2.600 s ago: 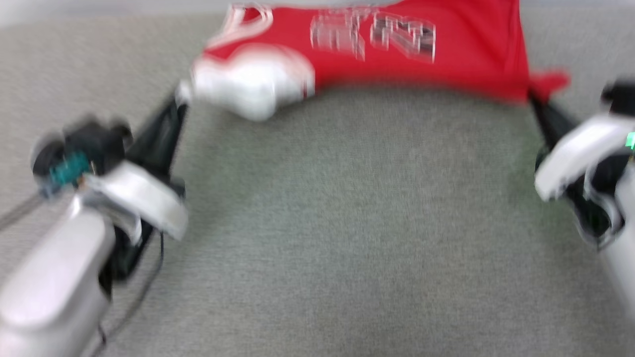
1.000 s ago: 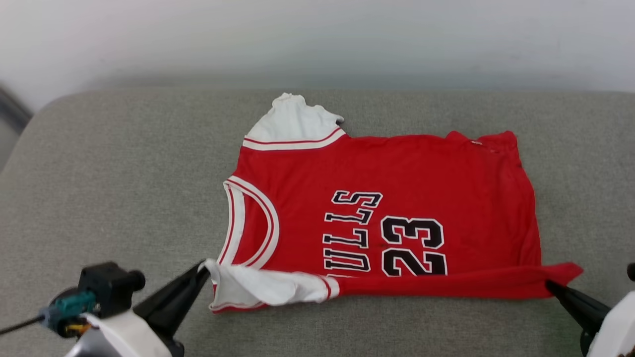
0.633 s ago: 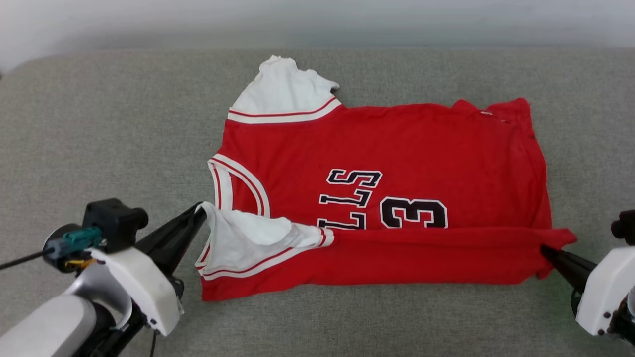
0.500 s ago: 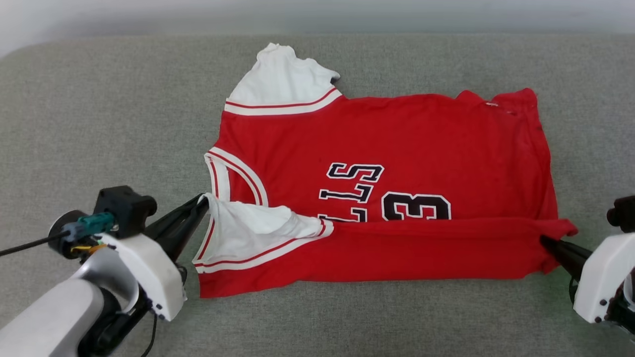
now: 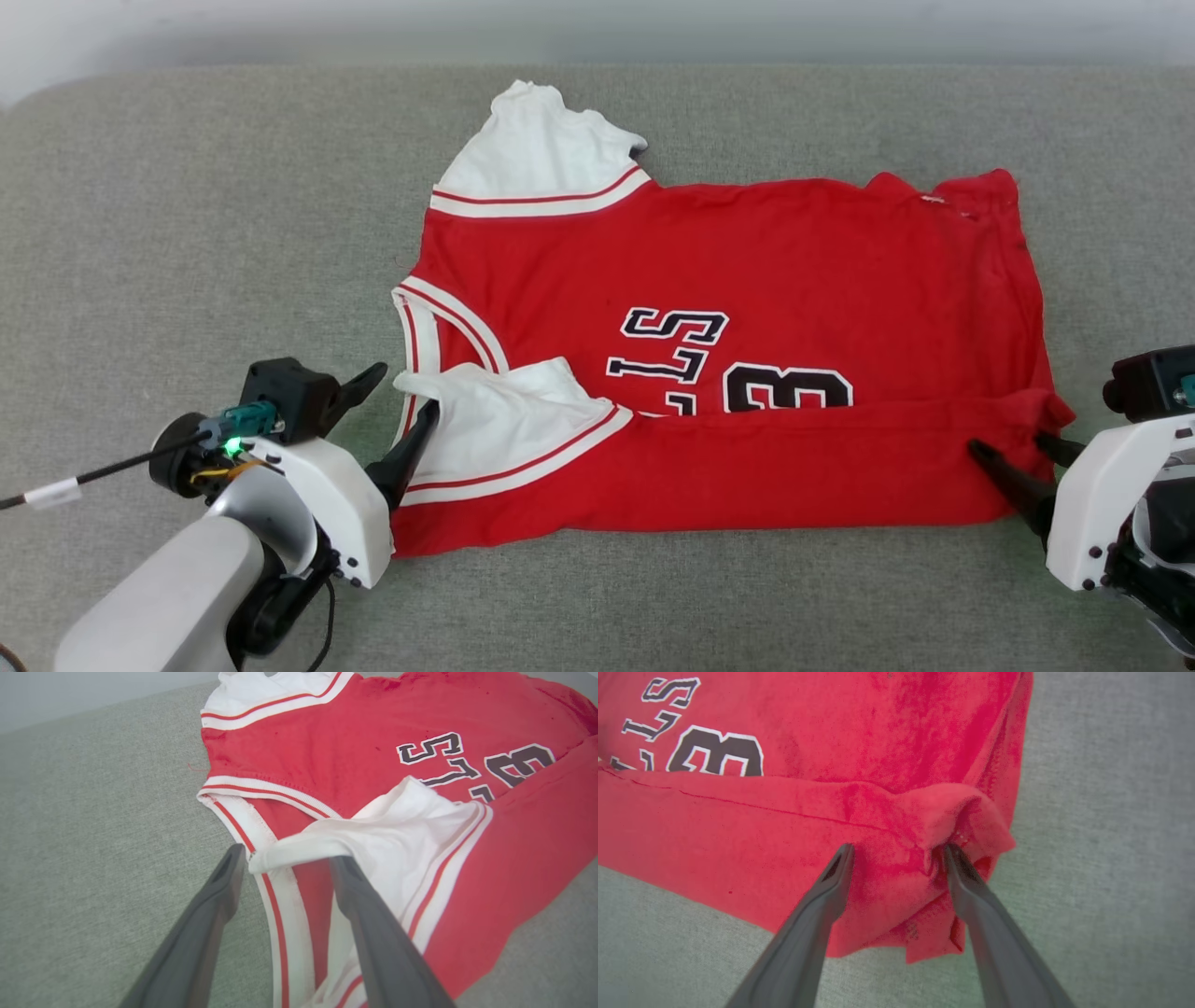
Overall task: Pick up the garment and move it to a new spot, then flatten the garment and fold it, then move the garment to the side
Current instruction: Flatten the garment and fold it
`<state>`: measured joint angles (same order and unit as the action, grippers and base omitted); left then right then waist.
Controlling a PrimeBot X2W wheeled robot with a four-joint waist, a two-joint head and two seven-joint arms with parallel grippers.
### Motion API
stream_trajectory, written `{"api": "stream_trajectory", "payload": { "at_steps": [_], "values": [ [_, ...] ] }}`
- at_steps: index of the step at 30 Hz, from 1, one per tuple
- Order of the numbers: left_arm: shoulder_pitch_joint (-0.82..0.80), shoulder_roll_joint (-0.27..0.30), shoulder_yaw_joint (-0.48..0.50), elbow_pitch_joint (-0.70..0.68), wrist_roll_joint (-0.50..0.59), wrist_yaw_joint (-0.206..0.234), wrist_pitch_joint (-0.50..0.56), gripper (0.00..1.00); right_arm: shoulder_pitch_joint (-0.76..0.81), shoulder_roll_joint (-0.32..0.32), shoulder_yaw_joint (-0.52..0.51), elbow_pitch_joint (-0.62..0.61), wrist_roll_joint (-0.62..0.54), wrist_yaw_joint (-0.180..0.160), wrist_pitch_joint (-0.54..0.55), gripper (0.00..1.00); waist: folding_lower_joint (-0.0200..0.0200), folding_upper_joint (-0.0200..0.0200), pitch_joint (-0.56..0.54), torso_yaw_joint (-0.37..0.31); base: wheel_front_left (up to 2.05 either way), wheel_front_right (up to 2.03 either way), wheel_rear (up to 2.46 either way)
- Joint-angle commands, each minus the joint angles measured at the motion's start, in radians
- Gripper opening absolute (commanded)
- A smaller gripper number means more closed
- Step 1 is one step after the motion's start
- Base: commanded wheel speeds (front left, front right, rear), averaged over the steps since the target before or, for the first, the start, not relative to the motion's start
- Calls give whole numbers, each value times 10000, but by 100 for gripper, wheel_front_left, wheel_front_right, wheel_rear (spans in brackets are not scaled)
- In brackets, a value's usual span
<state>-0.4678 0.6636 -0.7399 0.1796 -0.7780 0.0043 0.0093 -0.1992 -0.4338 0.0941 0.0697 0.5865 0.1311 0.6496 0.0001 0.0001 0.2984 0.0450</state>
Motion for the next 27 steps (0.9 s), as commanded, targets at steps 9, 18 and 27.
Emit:
{"api": "stream_trajectory", "payload": {
  "at_steps": [9,18,27],
  "values": [
    [1026,7,305,-556,-522,665,-317,100,768,163,-541,-751,-430,-7,-28,100,-1,-1,-807,106,0,0,0],
    [2451,597,161,-1975,-1051,1841,758,100,1868,735,-1444,-1838,-1153,-7,593,100,-1,-1,-1067,32,0,0,0],
    [2588,651,41,-1830,-1043,2526,1336,100,2232,1249,-1716,-2659,-1499,-7,918,100,-1,-1,-645,-268,0,0,0]
  ]
}}
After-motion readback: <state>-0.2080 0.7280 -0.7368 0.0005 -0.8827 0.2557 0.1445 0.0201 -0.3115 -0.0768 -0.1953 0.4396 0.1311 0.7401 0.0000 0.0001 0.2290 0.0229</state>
